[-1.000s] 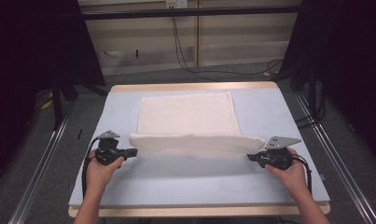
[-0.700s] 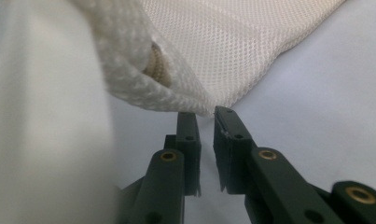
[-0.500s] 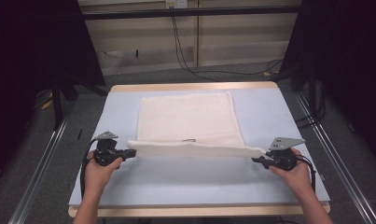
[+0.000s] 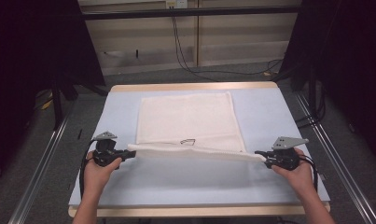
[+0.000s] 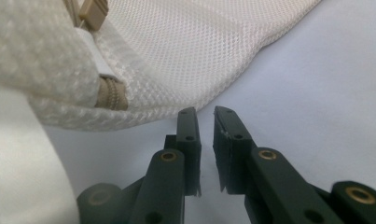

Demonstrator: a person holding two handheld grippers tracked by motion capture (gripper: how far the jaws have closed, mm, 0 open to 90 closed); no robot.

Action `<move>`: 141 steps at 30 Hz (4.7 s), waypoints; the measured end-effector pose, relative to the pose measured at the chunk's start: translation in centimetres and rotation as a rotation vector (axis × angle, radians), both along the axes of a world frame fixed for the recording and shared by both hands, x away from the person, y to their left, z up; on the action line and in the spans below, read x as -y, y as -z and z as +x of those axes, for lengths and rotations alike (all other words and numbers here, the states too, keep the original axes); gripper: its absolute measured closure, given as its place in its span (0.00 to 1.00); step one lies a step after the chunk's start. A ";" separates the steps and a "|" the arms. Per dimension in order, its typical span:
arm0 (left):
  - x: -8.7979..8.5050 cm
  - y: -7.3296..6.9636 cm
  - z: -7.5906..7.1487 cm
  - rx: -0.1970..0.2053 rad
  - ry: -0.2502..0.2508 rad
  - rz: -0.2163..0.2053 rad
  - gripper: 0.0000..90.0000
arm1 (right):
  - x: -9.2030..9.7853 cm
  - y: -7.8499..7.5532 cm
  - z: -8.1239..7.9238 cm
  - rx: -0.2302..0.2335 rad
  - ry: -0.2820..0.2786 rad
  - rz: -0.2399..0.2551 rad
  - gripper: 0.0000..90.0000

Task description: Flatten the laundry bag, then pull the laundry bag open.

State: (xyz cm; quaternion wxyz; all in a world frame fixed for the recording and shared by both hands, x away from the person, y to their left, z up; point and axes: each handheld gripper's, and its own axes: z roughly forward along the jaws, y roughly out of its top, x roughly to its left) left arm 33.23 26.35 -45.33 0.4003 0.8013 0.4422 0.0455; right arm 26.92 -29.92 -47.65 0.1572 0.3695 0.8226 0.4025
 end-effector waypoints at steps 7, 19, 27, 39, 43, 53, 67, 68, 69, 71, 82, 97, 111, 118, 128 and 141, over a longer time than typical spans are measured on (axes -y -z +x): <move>-0.4 -0.3 -0.2 -0.005 -0.017 0.016 0.87 | -0.3 0.0 0.1 0.005 0.004 -0.012 0.87; 0.2 0.4 0.2 -0.025 -0.078 0.031 0.62 | -0.8 -0.2 0.7 -0.027 0.091 0.019 0.63; 1.5 1.6 0.4 -0.077 -0.094 0.097 0.56 | -2.5 0.4 1.9 -0.077 0.117 0.027 0.61; 3.1 1.6 0.4 -0.081 -0.100 0.135 0.87 | -4.2 0.4 2.8 -0.125 0.075 -0.007 0.92; 3.5 1.4 0.7 -0.077 -0.084 0.158 0.96 | -4.2 0.3 2.8 -0.121 0.076 0.005 0.94; 3.6 1.6 1.8 -0.037 -0.110 0.137 0.97 | -3.9 -0.1 3.2 -0.095 0.111 0.030 0.96; 3.0 1.0 2.6 -0.014 -0.149 0.111 0.85 | -4.4 -0.2 4.2 -0.071 0.088 0.026 0.94; 3.0 0.4 2.3 0.004 -0.152 0.097 0.79 | -4.3 -0.3 4.0 -0.073 0.080 0.025 0.94; 3.3 0.0 2.2 0.015 -0.159 0.078 0.74 | -4.3 -0.4 3.9 -0.073 0.071 0.030 0.94; 3.5 -0.6 1.9 0.032 -0.160 0.087 0.64 | -4.4 -0.5 3.7 -0.076 0.066 0.029 0.94; 8.4 -0.9 0.6 -0.052 -0.023 -0.032 0.44 | -3.8 -0.8 3.0 -0.012 0.090 0.016 0.76; 14.0 -1.4 0.1 -0.062 0.121 -0.070 0.41 | -3.6 -1.1 -0.3 0.048 -0.043 0.018 0.97; 19.0 -1.1 -0.4 -0.210 0.154 -0.179 0.57 | -3.5 -0.3 -2.3 0.064 -0.064 -0.009 1.00; 21.2 -0.9 -0.7 -0.255 0.177 -0.179 0.61 | -3.5 -0.3 -2.4 0.058 -0.060 0.006 1.00; 24.5 -0.6 -1.2 -0.343 0.232 -0.157 0.68 | -3.8 -0.3 -2.3 0.052 -0.063 -0.026 1.00; 27.4 0.6 -1.4 -0.438 0.229 -0.144 0.71 | -4.2 0.2 -2.1 0.018 -0.074 -0.039 1.00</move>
